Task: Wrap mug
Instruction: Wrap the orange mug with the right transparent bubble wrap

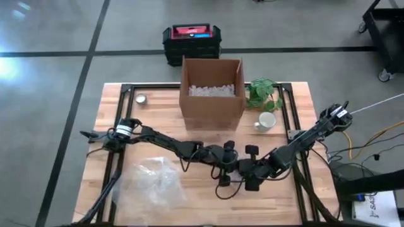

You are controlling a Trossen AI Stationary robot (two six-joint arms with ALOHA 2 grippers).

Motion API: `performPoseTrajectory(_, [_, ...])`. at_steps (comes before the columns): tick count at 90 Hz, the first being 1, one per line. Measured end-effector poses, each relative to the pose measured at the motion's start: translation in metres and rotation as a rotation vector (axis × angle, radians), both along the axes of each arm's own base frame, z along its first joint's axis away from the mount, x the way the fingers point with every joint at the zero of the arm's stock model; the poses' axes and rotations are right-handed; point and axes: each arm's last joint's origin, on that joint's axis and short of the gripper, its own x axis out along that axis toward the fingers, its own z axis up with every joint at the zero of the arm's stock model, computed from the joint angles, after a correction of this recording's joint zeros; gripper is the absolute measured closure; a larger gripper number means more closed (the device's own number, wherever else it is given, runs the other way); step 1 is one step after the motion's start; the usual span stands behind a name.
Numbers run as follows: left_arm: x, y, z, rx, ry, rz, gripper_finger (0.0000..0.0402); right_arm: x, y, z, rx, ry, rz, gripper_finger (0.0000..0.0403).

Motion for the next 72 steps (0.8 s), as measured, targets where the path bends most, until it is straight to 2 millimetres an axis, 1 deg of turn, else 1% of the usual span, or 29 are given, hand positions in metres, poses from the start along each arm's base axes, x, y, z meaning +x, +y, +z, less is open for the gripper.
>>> performPoseTrajectory(12, [-0.001, -0.003, -0.001, 0.002, 0.007, -0.005, 0.0401, 0.000, 0.000, 0.000, 0.005, 0.002, 0.003, 0.0403])
performPoseTrajectory(23, [-0.002, -0.004, -0.013, 0.031, 0.081, 0.023, 0.0401, 0.000, -0.001, 0.002, -0.007, 0.009, -0.002, 0.0403])
performPoseTrajectory(27, [-0.002, -0.005, -0.018, 0.038, 0.104, 0.026, 0.0401, 0.000, -0.001, 0.007, -0.005, 0.007, -0.006, 0.0403])
performPoseTrajectory(36, [-0.001, -0.003, -0.020, 0.041, 0.107, 0.044, 0.0401, 0.000, 0.002, 0.024, 0.014, -0.017, 0.003, 0.0403])
performPoseTrajectory(50, [0.000, -0.003, -0.025, 0.035, 0.119, 0.054, 0.0402, -0.001, 0.003, 0.046, 0.061, -0.008, 0.020, 0.0403])
performPoseTrajectory(56, [0.000, -0.003, -0.025, 0.035, 0.118, 0.056, 0.0402, -0.007, -0.001, 0.055, 0.035, 0.014, 0.008, 0.0403])
performPoseTrajectory(62, [0.000, -0.003, -0.025, 0.036, 0.118, 0.057, 0.0402, -0.009, -0.006, 0.060, -0.021, 0.000, -0.019, 0.0403])
performPoseTrajectory(72, [0.001, -0.003, -0.025, 0.034, 0.112, 0.057, 0.0402, -0.007, -0.018, 0.061, -0.145, -0.062, -0.077, 0.0403])
